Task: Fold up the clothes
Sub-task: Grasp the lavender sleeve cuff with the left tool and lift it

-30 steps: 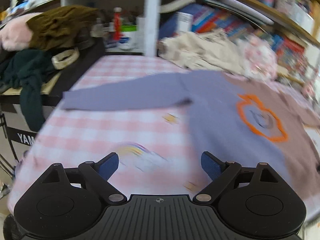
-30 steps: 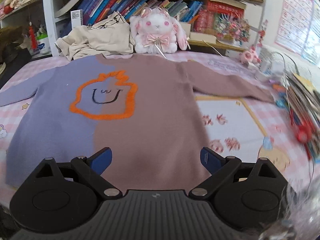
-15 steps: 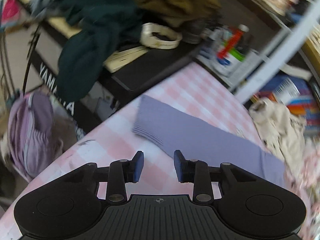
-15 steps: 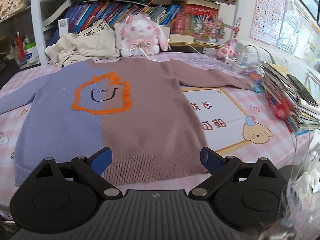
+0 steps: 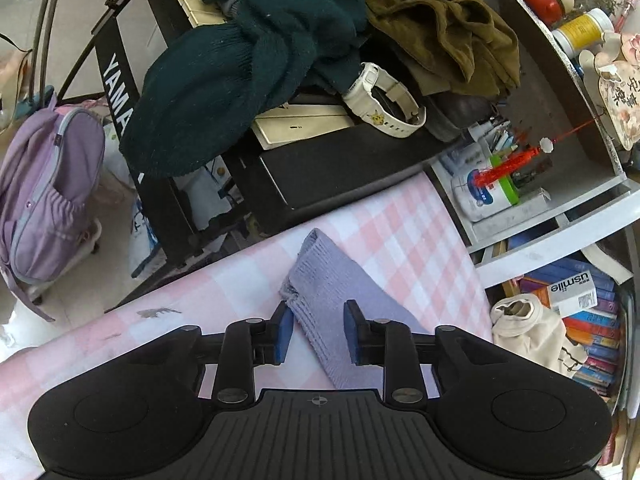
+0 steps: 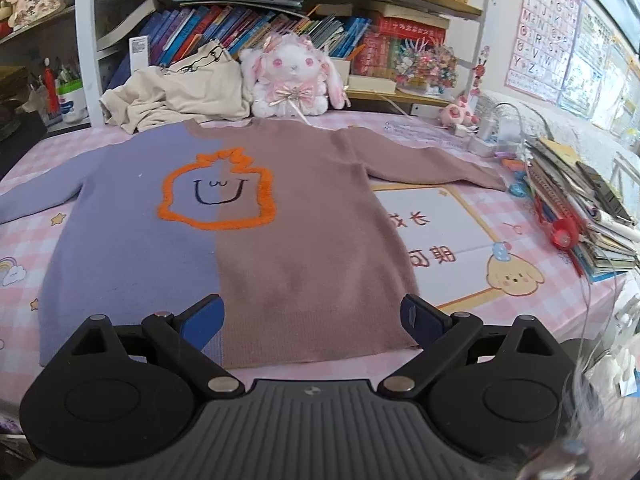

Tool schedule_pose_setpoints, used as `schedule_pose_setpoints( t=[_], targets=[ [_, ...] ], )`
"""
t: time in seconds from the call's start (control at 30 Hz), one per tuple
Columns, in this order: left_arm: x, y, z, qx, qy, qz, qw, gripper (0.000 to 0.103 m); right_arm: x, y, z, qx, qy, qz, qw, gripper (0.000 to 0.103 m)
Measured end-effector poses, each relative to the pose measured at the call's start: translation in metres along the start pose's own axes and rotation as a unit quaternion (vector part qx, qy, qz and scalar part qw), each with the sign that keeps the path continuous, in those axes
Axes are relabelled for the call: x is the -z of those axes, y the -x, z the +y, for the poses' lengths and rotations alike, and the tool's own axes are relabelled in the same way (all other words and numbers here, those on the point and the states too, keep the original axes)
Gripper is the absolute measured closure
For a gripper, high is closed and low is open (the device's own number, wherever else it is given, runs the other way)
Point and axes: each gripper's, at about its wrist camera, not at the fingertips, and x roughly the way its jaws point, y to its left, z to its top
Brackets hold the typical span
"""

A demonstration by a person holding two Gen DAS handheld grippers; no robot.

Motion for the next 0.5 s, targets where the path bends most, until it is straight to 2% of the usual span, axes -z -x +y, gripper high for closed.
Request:
schedule_pose_setpoints(
  t=[0.13, 0.2, 0.27, 0.5],
  targets=[
    [-0.001, -0.002, 0.002, 0.008, 0.0, -0.003, 1.0, 0.074, -0.001, -0.006, 0.001, -0.008, 0.002, 0.018, 1.0, 0.007],
    [-0.003, -0.003, 0.003, 0.007, -0.008, -0.003, 0.9999, 0.078, 0.0, -0.008, 0.001, -0.011, 0.006, 0.023, 1.0, 0.007],
    [-0.004, -0.005, 0.006, 0.0, -0.015, -0.003, 0.9999, 0.096, 0.0, -0.009, -0.001, -0.013, 0.011, 0.026, 1.0, 0.007],
    [0.0, 0.002, -0.007, -0.012, -0.043, -0.02, 0.9988, 0.099, -0.005, -0.022, -0.019, -0.024, 0.006, 0.034, 0.999, 0.007]
  ],
)
